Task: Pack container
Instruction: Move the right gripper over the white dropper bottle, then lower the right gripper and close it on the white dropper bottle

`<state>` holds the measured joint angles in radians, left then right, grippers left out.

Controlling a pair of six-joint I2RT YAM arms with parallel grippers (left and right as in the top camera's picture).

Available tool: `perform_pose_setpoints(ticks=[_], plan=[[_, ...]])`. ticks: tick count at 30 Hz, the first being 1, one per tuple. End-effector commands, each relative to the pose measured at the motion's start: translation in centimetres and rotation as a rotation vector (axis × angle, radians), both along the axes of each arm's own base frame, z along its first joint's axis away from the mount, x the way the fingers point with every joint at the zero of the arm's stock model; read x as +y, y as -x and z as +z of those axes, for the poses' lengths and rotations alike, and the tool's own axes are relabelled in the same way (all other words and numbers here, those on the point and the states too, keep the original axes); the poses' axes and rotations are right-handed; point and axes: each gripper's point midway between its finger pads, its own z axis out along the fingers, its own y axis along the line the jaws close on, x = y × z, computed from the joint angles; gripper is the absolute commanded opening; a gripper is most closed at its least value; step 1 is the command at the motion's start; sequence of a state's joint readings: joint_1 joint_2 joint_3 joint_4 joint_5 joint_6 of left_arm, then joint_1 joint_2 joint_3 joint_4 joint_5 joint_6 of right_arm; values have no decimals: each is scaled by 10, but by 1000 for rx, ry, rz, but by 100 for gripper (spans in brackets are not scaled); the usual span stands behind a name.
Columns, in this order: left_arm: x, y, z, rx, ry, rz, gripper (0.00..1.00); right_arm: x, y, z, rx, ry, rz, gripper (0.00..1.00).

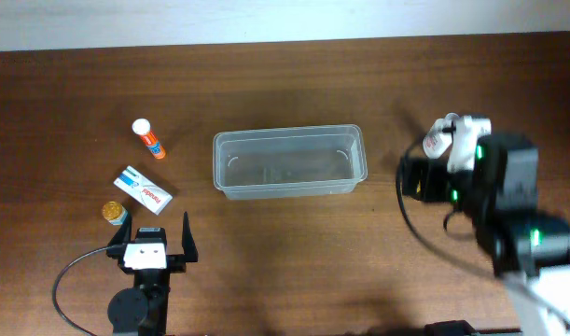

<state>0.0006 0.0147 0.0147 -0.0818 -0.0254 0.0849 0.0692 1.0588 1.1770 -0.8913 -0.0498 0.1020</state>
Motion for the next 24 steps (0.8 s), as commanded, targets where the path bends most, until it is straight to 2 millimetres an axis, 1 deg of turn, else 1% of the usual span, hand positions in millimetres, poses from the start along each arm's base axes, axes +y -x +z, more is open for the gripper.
perform_pose_setpoints(ticks=[1, 3, 5, 9, 12, 15, 18, 19, 21, 24], plan=[[-1, 0, -1, -2, 3, -7, 100, 2, -32, 10, 41, 9, -8, 98], [-1, 0, -1, -2, 3, -7, 100, 3, -47, 0, 76, 13, -8, 98], [-1, 0, -1, -2, 3, -7, 100, 2, -58, -12, 106, 19, -14, 98], [-1, 0, -1, -2, 3, -7, 100, -15, -69, -37, 174, 32, -63, 98], [-1, 0, -1, -2, 3, -7, 100, -33, -74, -48, 201, 39, -72, 98], [-1, 0, -1, -2, 3, -7, 100, -50, -80, -51, 192, 23, -76, 98], [-1, 0, -1, -2, 3, -7, 100, -69, -87, -47, 155, 8, -90, 98], [-1, 0, -1, -2, 3, -7, 100, -77, -92, -45, 130, -3, -97, 98], [-1, 0, -1, -2, 3, -7, 100, -81, -100, -45, 107, -3, -85, 98], [-1, 0, -1, -2, 3, -7, 100, -85, -110, -55, 108, 6, -75, 98]])
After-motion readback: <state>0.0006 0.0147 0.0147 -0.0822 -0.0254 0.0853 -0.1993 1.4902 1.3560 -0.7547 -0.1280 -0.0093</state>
